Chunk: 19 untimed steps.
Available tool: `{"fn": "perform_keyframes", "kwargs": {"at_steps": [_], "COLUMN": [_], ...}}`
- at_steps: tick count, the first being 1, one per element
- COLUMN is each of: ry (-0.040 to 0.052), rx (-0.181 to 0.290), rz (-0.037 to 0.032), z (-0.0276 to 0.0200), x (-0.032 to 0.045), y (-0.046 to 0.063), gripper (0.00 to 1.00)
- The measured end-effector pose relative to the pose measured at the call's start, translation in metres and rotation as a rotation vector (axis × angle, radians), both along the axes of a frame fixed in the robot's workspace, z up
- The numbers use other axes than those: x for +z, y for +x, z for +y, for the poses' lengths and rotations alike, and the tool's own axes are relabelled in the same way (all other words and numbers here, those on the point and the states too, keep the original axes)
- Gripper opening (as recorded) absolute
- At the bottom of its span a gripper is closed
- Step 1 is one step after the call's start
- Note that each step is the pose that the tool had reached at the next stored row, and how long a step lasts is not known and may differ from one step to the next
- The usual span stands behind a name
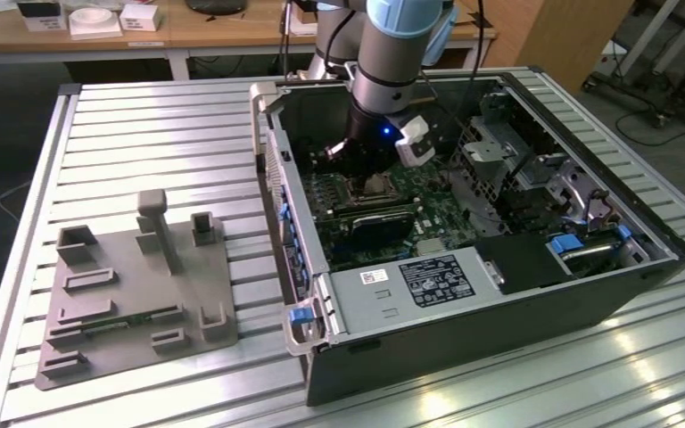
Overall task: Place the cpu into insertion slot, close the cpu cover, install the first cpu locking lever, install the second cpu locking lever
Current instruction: 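Close the cpu cover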
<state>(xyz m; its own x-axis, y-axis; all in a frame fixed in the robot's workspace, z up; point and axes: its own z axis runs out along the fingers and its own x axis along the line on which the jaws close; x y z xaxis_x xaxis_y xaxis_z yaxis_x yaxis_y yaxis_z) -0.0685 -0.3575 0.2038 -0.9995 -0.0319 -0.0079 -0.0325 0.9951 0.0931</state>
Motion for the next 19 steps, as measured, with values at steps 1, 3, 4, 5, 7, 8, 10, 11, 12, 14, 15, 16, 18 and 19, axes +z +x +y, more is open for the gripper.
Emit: {"fn": "perform_keyframes", "kwargs": {"at_steps": [1, 3, 4, 5, 7, 8, 10, 11, 12, 14, 15, 16, 18, 19], "ry": [0.0007, 0.0011, 0.0011, 0.0012, 0.0012, 0.0012, 0.0022, 0.0032, 0.0043, 0.0063, 0.0071, 0.0076, 0.0089, 0.0095], "rx": [0.001, 0.004, 0.005, 0.007, 0.009, 0.009, 0.012, 0.013, 0.014, 0.017, 0.018, 0.019, 0.022, 0.023], "rz": [-0.0001, 0.0, 0.0001, 0.0, 0.0, 0.0001, 0.0001, 0.0001, 0.0001, 0.0, 0.0, 0.0, 0.0, 0.0001], "z": [0.0, 0.0, 0.0, 0.0, 0.0, 0.0, 0.0001, 0.0001, 0.0001, 0.0001, 0.0001, 0.0001, 0.0001, 0.0001], "x": [-0.0001, 0.0, 0.0, 0.0, 0.0001, 0.0001, -0.0004, -0.001, -0.0014, -0.0023, -0.0028, -0.0031, -0.0037, -0.0041], "y": [0.0, 0.0, 0.0, 0.0, 0.0, 0.0, 0.0, 0.0, 0.0, 0.0, 0.0, 0.0, 0.0, 0.0], "gripper": [0.1, 0.1, 0.1, 0.1, 0.1, 0.1, 0.1, 0.1, 0.1, 0.1, 0.1, 0.1, 0.1, 0.1]}}
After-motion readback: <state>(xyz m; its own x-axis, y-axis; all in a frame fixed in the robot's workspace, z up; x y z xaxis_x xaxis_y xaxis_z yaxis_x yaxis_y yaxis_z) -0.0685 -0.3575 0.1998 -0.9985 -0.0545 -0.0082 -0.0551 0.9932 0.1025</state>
